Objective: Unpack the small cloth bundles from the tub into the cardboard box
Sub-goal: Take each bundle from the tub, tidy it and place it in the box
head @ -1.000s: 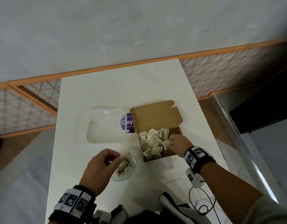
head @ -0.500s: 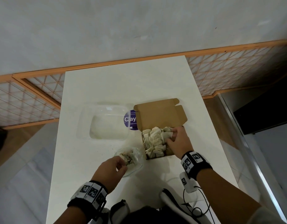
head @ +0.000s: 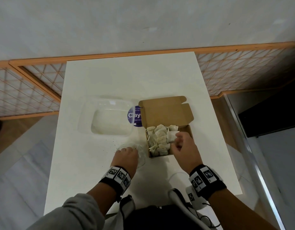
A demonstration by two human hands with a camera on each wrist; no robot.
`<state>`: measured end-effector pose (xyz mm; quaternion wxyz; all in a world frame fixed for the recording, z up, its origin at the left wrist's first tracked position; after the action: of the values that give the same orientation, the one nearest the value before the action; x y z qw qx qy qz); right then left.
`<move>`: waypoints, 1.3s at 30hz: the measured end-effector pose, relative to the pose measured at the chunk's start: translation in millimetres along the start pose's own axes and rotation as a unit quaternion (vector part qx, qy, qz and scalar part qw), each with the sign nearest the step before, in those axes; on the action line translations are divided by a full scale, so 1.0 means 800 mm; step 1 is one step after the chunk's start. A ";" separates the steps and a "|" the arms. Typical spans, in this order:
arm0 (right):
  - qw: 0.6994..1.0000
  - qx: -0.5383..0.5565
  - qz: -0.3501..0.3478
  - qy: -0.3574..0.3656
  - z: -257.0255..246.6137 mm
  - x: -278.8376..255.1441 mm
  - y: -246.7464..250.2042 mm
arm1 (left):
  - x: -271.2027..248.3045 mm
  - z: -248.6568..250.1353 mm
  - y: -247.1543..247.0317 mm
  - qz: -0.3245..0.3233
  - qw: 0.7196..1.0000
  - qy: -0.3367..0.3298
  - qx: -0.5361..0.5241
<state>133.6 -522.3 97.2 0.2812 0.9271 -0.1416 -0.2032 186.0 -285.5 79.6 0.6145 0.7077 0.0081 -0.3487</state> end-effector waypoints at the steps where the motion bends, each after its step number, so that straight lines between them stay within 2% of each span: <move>1: 1.000 -0.002 -0.013 0.008 -0.005 -0.007 -0.001 | 0.003 0.000 -0.003 -0.007 1.000 0.004 0.011; 7: 0.992 -0.038 -0.109 0.053 -0.042 -0.045 -0.014 | 0.008 -0.007 -0.008 -0.031 0.999 -0.011 0.010; 10: 0.986 -0.051 -0.139 0.080 -0.060 -0.054 -0.022 | 0.002 -0.015 0.004 -0.028 0.996 -0.002 -0.089; 12: 0.982 -0.058 -0.154 0.089 -0.068 -0.056 -0.029 | -0.011 -0.024 0.022 -0.013 0.982 0.016 -0.188; 14: 0.978 -0.071 -0.170 0.098 -0.075 -0.057 -0.036 | -0.029 -0.035 0.042 0.012 0.954 0.034 -0.296; 16: 0.973 -0.073 -0.193 0.106 -0.080 -0.055 -0.044 | -0.049 -0.047 0.061 0.034 0.911 0.046 -0.408; 18: 0.967 -0.055 -0.227 0.106 -0.090 -0.055 -0.051 | -0.063 -0.056 0.073 0.048 0.859 0.059 -0.506; 21: 0.960 -0.019 -0.257 0.111 -0.108 -0.055 -0.060 | -0.071 -0.063 0.081 0.040 0.764 0.088 -0.639; 23: 0.959 0.001 -0.257 0.116 -0.115 -0.054 -0.066 | -0.075 -0.065 0.082 0.024 0.719 0.100 -0.688; 24: 0.959 0.006 -0.257 0.120 -0.117 -0.053 -0.069 | -0.076 -0.065 0.082 0.018 0.708 0.102 -0.698; 27: 0.958 0.020 -0.248 0.141 -0.121 -0.049 -0.076 | -0.080 -0.067 0.079 0.022 0.700 0.104 -0.707; 30: 0.963 0.036 -0.232 0.130 -0.124 -0.048 -0.076 | -0.081 -0.071 0.074 0.026 0.683 0.113 -0.721; 34: 0.967 0.016 -0.218 0.130 -0.125 -0.048 -0.072 | -0.084 -0.072 0.069 0.034 0.677 0.118 -0.725; 35: 0.968 0.013 -0.215 0.132 -0.126 -0.047 -0.071 | -0.085 -0.071 0.069 0.030 0.665 0.121 -0.736; 37: 0.969 0.001 -0.209 0.131 -0.124 -0.047 -0.071 | -0.085 -0.069 0.067 0.008 0.614 0.133 -0.778; 38: 0.970 -0.009 -0.208 0.129 -0.124 -0.047 -0.071 | -0.085 -0.068 0.067 -0.003 0.598 0.136 -0.790; 39: 0.969 -0.017 -0.210 0.127 -0.122 -0.046 -0.072 | -0.084 -0.067 0.066 -0.009 0.593 0.136 -0.794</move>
<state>154.4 -416.5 148.9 0.2643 0.9493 0.0964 -0.1402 184.1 -223.0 159.2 0.9216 -0.0208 0.3717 -0.1100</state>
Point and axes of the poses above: each hand's wrist, its own x-axis towards the middle knuckle, its own y-axis out of the back of the hand, z = x × y, the point moved 1 cm from there along x, towards the middle knuckle, and after that the axes turned 1 degree about -y, right-handed, at the moved point
